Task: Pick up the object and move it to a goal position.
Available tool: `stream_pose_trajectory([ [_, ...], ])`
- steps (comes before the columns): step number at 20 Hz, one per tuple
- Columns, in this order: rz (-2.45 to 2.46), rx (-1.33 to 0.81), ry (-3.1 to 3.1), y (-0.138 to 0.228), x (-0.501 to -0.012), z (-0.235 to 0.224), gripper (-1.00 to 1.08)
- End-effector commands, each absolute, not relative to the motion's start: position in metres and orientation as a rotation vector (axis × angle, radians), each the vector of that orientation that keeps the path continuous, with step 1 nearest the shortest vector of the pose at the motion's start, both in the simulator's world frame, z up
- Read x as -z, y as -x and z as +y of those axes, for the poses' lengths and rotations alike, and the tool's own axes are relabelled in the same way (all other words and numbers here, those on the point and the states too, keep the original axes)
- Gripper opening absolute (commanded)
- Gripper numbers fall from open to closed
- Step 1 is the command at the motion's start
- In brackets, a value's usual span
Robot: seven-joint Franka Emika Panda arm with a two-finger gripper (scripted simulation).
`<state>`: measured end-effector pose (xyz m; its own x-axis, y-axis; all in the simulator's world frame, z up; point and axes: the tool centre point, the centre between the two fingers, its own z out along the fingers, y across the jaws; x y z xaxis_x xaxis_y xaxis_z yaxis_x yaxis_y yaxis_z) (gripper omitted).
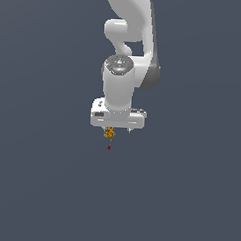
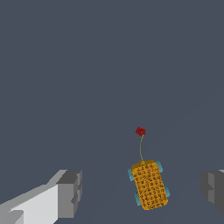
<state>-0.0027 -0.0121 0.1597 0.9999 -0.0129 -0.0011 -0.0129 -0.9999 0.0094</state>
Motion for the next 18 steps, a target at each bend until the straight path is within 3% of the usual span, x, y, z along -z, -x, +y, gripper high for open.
stream_pose_trajectory([
  [1,-0.02,0.002,-3.132,0.003,-0.16,-0.012,1.0],
  [18,0.044,0.0,-3.125,0.005,-0.162,-0.019,1.0],
])
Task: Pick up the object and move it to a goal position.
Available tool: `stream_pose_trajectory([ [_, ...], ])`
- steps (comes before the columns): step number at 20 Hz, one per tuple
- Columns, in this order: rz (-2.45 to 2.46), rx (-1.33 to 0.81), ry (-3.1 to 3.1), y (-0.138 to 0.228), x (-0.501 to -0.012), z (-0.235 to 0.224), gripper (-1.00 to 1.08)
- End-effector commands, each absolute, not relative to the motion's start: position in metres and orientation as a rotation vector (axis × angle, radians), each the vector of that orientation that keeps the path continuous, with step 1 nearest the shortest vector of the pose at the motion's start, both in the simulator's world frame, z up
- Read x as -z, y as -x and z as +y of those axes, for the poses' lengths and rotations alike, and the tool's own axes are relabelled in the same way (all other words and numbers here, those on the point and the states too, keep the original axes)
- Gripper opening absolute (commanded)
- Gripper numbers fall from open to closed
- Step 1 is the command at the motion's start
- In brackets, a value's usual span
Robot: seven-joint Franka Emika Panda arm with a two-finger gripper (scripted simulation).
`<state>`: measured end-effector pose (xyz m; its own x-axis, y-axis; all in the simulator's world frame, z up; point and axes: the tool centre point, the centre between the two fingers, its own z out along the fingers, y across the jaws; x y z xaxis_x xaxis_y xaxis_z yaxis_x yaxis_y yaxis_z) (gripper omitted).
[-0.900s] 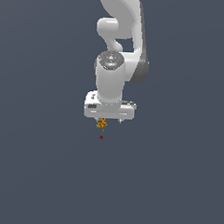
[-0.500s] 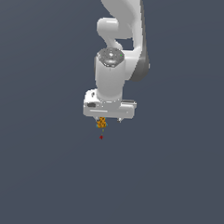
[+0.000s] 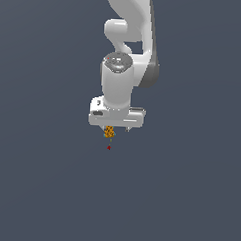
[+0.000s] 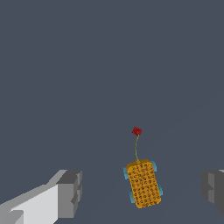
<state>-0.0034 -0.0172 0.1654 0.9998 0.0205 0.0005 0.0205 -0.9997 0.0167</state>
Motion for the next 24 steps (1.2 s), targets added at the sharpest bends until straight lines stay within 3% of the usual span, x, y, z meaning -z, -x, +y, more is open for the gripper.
stream_pose_trajectory([
  [1,0.056,0.0,-3.125,0.007,-0.158,-0.02,1.0],
  [15,0.339,0.001,-3.119,0.049,-0.085,-0.047,1.0],
  [24,0.42,0.0,-3.113,0.064,-0.066,-0.054,1.0],
])
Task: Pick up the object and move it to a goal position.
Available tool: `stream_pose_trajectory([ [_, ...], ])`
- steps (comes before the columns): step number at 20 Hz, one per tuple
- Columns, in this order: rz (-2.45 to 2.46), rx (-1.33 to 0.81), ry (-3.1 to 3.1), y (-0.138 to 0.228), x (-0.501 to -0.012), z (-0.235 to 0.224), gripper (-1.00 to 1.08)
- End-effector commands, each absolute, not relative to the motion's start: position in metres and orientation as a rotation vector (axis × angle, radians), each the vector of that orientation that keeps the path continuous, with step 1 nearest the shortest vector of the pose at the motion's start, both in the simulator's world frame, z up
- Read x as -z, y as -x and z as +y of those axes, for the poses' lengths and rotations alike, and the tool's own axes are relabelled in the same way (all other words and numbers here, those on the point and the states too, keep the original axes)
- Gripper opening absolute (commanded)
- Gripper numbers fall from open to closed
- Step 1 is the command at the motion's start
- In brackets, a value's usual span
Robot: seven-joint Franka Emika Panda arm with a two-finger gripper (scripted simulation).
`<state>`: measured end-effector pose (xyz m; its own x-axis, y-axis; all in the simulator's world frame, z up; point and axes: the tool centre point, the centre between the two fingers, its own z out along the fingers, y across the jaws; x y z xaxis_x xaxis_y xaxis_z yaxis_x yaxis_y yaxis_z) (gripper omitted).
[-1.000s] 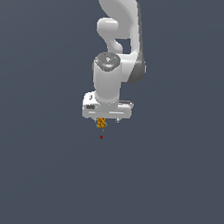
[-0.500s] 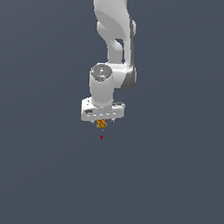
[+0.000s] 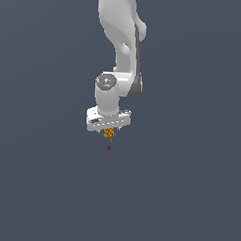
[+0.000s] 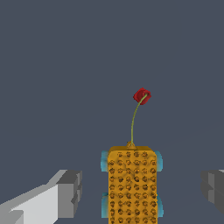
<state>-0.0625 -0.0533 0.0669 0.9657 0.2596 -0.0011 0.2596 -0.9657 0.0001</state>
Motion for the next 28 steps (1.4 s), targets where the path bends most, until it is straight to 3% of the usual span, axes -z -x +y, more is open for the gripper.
stream_pose_trajectory([
  [1,0.421,0.0,-3.113,0.064,-0.065,-0.054,1.0],
  [21,0.421,0.0,-3.113,0.064,-0.015,-0.054,1.0],
  [22,0.421,0.0,-3.113,0.064,-0.015,-0.054,-1.0],
  [28,0.421,0.0,-3.113,0.064,-0.015,-0.054,-1.0],
])
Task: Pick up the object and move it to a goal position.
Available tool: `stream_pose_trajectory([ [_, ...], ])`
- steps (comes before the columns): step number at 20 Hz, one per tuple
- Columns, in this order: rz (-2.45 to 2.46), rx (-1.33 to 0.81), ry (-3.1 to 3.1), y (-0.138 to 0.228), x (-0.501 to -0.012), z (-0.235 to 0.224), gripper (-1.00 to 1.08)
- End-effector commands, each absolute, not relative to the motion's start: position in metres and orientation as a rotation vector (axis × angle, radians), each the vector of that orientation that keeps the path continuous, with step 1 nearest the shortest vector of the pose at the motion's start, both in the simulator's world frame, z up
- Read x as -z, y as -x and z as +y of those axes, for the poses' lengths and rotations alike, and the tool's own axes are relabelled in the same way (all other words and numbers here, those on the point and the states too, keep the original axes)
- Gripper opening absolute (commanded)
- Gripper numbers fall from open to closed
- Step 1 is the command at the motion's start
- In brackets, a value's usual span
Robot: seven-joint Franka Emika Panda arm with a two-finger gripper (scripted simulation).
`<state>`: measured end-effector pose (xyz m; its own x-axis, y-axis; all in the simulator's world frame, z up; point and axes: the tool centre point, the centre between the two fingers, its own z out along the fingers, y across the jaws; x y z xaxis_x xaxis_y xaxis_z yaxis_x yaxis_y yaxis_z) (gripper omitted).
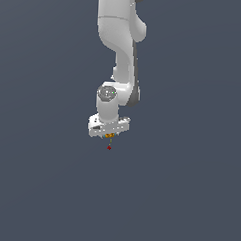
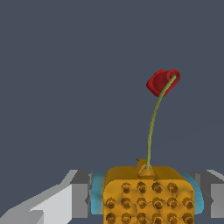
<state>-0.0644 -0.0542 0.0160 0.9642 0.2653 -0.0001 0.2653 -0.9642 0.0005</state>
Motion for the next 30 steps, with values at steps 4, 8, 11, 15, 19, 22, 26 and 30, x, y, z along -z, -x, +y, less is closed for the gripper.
stream_pose_trajectory([
  [4,0.42,-0.001,-3.113,0.064,-0.016,-0.054,-1.0],
  [8,0.42,-0.001,-3.113,0.064,-0.021,-0.06,-1.0],
  [11,0.42,-0.001,-3.113,0.064,-0.03,-0.072,-1.0],
  [15,0.42,-0.001,-3.113,0.064,-0.05,-0.098,-1.0],
  [19,0.421,-0.001,-3.113,0.063,-0.077,-0.133,-1.0],
  [22,0.421,-0.001,-3.114,0.063,-0.1,-0.162,-1.0],
  [26,0.421,-0.001,-3.114,0.061,-0.124,-0.193,-1.0],
  [30,0.421,-0.001,-3.114,0.059,-0.139,-0.213,-1.0],
])
